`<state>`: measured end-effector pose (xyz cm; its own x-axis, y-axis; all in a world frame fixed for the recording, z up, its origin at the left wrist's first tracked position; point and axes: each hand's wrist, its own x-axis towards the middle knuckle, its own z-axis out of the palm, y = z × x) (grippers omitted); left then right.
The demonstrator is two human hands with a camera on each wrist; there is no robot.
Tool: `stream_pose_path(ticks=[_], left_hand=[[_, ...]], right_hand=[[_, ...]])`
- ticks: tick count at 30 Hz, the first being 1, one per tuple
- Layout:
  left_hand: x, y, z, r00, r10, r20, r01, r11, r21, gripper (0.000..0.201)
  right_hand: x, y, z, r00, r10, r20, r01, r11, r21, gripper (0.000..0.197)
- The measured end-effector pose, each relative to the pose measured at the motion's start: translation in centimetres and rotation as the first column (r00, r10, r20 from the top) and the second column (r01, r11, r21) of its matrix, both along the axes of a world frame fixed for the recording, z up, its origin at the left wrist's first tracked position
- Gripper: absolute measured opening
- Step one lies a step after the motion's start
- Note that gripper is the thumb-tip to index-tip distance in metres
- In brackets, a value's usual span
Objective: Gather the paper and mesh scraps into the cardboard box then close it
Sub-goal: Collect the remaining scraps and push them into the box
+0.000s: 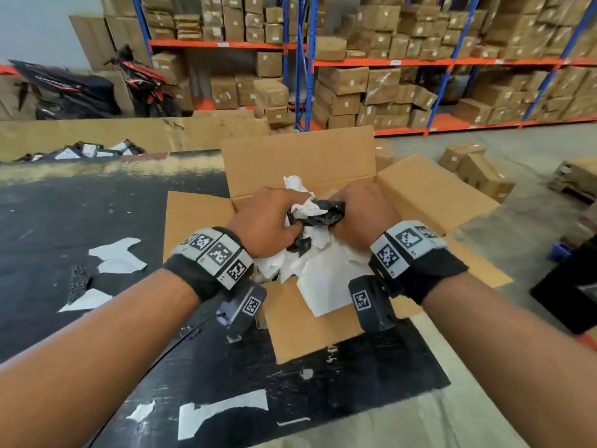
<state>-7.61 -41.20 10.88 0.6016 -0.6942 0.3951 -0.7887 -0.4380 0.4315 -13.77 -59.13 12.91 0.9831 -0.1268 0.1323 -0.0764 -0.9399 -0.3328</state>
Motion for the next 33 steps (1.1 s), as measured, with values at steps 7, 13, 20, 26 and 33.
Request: stream_pose_path(ticks=[7, 13, 20, 26, 33], left_hand=[[1.5, -3.6, 3.0, 0.998, -0.012, 0.059, 0.012, 1.000, 0.006, 0.033], [5.6, -8.2, 3.6, 0.996, 0.062, 0.058, -0.064, 0.997, 0.048, 0.038], [9.6, -10.9, -1.9, 0.994, 0.101, -0.046, -0.063, 0.860, 0.506, 0.063], [12.1, -10.5, -6.5, 0.903, 0.386, -0.188, -0.079, 0.579, 0.812, 0.126], [14.7, -8.9, -14.2, 0.803, 0.585, -0.115, -0.041, 0.247, 0.968, 0.136]], right_hand=[[1.5, -3.9, 4.9, 0.994, 0.102, -0.044, -0.108, 0.977, -0.186, 0.010], [6.2, -8.2, 5.8, 0.983, 0.181, 0.002, -0.174, 0.949, -0.262, 0.017], [13.0, -11.9, -1.2, 0.833, 0.347, -0.431, -0.489, 0.827, -0.277, 0.063], [18.4, -15.3, -7.6, 0.702, 0.303, -0.645, -0.556, 0.798, -0.230, 0.131], [21.2, -16.9, -13.5, 0.567, 0.200, -0.799, -0.606, 0.758, -0.240, 0.141]])
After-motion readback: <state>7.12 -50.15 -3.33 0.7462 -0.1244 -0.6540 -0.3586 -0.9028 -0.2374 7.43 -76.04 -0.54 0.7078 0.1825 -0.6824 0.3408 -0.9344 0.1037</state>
